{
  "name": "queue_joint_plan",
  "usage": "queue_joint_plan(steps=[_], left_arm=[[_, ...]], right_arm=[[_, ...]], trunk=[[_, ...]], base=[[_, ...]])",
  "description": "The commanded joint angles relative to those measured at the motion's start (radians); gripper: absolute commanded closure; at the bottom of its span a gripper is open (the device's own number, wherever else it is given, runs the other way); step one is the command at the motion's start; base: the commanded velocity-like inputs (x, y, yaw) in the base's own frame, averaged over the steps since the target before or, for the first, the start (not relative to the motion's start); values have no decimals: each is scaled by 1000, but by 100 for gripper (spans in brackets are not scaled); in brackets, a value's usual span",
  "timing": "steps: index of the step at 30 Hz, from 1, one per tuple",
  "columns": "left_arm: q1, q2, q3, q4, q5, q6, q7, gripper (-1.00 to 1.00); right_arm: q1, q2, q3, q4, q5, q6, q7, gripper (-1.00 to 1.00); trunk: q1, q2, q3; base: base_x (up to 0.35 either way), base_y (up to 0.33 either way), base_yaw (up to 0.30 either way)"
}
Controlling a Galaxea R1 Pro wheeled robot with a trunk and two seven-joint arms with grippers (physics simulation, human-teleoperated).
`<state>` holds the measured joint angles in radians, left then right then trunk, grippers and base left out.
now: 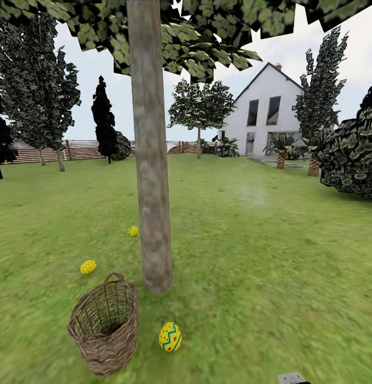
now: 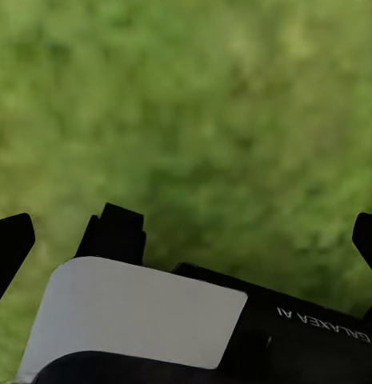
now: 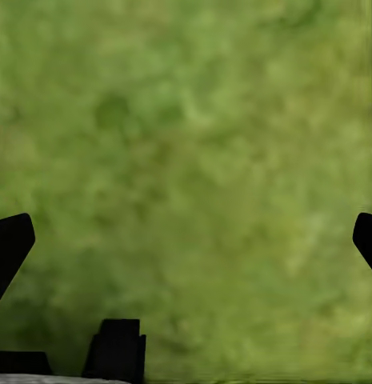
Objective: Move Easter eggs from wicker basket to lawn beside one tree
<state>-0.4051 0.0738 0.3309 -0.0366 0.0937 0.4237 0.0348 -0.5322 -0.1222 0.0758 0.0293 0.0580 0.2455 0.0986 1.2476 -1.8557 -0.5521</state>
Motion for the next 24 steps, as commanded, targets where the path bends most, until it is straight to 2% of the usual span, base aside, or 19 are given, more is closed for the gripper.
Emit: queue_joint_plan(steps=[1, 7, 11, 14, 19, 24], left_arm=[[0, 1, 1, 25, 10, 1, 2, -100], [15, 5, 1, 88, 9, -50, -33, -100], [51, 7, 1, 92, 9, -57, -36, -100], [83, 9, 2, 93, 10, -61, -36, -100], [112, 13, 1, 95, 9, -128, -38, -100], [141, 13, 1, 95, 9, -148, -39, -100]], right_arm=[[-1, 2, 7, 12, 6, -3, 4, -100], [8, 28, 7, 61, 5, -41, -8, -100], [63, 35, 7, 65, 4, -63, -8, -100], [118, 47, 7, 66, 3, -119, -8, -100], [138, 50, 7, 66, 3, -137, -8, -100], [172, 50, 7, 66, 3, -143, -8, -100]], trunk=[[-4, 7, 2], [-27, 49, 21], [-42, 77, 34], [-54, 98, 43], [-73, 133, 59], [-92, 168, 74]], base=[[0, 0, 0], [0, 0, 0], [0, 0, 0], [0, 0, 0], [0, 0, 0], [0, 0, 0]])
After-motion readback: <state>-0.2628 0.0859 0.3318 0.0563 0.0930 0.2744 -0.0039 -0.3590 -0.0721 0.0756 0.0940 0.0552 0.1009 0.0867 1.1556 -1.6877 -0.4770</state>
